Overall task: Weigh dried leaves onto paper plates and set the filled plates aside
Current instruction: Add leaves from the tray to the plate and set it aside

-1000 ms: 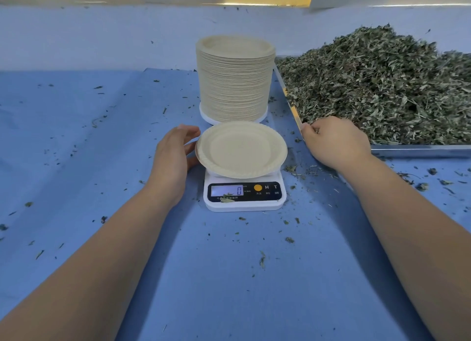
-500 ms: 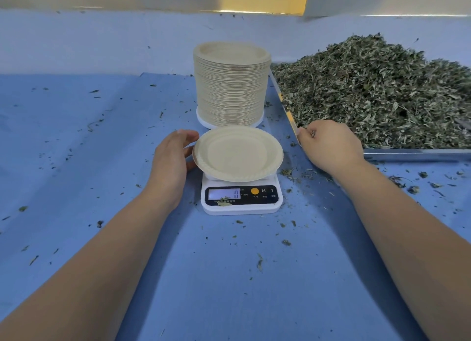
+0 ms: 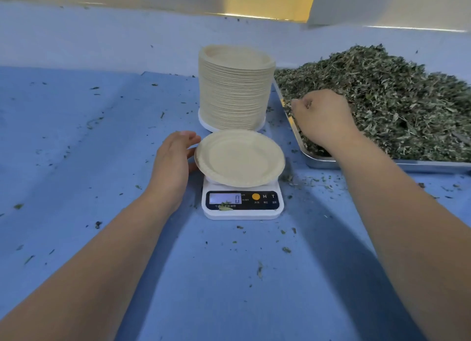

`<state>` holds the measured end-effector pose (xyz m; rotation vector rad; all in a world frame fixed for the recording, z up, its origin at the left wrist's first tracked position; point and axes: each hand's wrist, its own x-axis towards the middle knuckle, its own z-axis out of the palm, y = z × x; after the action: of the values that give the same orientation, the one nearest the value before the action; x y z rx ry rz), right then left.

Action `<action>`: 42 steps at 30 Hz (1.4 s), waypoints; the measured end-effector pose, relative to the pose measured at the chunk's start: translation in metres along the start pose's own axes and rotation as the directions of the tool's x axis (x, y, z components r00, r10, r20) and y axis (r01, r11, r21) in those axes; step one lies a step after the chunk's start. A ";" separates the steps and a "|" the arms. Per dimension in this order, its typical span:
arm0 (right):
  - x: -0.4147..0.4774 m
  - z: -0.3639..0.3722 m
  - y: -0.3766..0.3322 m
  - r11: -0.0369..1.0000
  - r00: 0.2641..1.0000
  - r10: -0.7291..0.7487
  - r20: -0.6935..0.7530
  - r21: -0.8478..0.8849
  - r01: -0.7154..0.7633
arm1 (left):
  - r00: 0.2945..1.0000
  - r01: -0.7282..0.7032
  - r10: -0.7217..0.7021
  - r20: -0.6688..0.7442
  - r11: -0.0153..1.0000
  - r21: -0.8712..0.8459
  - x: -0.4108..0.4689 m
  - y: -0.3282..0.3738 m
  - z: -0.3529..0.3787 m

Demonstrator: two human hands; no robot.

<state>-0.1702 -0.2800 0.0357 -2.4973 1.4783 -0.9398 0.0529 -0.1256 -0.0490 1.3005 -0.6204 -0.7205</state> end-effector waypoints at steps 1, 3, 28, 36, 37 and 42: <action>-0.002 0.000 -0.012 0.999 1.000 -0.027 -0.006 0.043 0.028 | 1.000 0.004 -0.004 -0.001 1.000 0.001 0.000 0.000 0.000; -0.011 0.005 -0.041 0.987 0.992 -0.124 -0.004 0.103 0.124 | 1.000 0.006 -0.006 0.004 1.000 0.017 -0.001 -0.002 0.000; -0.054 0.022 0.036 0.999 1.000 -0.003 0.001 -0.051 0.004 | 0.999 -0.028 0.030 -0.013 0.991 0.134 -0.002 0.001 0.004; -0.056 0.037 0.038 0.932 0.994 0.057 0.094 -0.361 -0.019 | 0.999 -0.037 0.039 -0.003 0.985 0.165 -0.007 0.005 0.004; -0.056 0.038 0.038 0.926 0.992 0.068 0.104 -0.378 -0.024 | 0.999 -0.040 0.041 -0.002 0.985 0.169 -0.007 0.005 0.005; -0.055 0.037 0.034 0.906 0.986 0.107 0.127 -0.421 -0.044 | 0.999 -0.036 0.037 -0.005 0.983 0.182 -0.004 0.005 0.006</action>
<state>-0.1950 -0.2605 -0.0319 -2.6868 1.8753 -0.4459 0.0465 -0.1257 -0.0436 1.4557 -0.7149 -0.6393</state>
